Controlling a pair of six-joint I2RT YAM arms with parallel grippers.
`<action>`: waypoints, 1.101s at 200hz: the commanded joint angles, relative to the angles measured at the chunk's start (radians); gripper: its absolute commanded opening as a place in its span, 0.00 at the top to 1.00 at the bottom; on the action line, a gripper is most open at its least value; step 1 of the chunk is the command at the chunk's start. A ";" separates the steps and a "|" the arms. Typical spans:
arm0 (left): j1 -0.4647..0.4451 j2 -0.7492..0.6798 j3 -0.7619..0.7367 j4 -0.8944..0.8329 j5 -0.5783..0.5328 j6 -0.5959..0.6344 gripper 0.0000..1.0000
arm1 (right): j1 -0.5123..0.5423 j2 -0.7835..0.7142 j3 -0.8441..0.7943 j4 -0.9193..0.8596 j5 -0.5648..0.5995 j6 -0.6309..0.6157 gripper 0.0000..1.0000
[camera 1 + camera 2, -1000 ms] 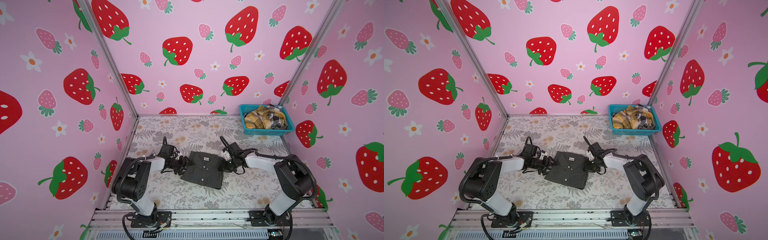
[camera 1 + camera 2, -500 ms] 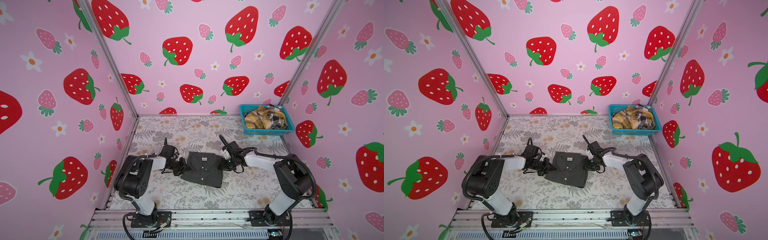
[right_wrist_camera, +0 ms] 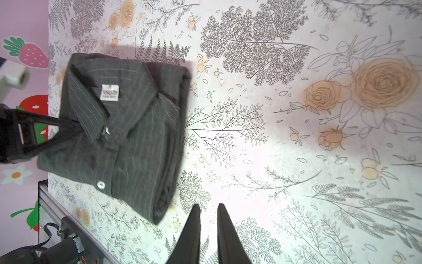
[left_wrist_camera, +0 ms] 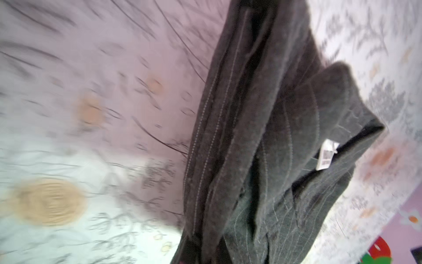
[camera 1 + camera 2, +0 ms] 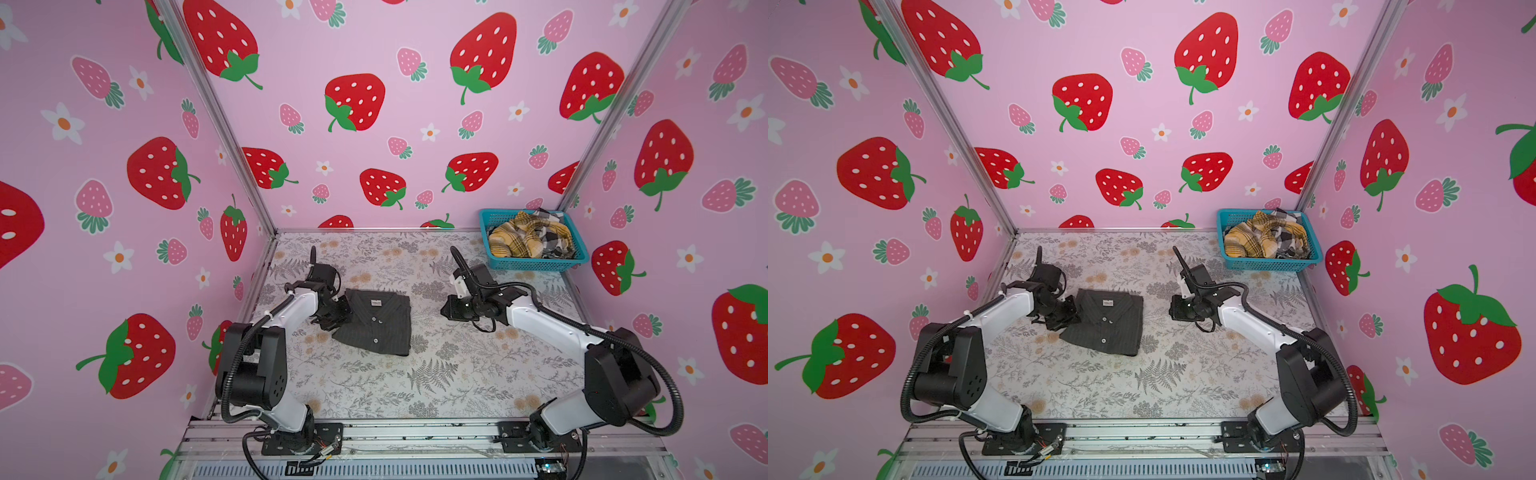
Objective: Fold and stack the long sleeve shirts
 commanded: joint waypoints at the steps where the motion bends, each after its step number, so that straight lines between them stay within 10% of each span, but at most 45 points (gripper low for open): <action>1: 0.096 0.017 0.104 -0.137 -0.202 0.117 1.00 | -0.003 -0.032 -0.012 -0.016 0.004 -0.014 0.82; 115: 0.356 0.402 0.552 -0.137 -0.486 0.453 1.00 | -0.001 -0.135 -0.264 0.226 -0.090 0.031 0.83; 220: 0.464 0.678 0.879 -0.128 -0.444 0.517 1.00 | 0.010 -0.029 -0.167 0.161 -0.085 0.020 0.83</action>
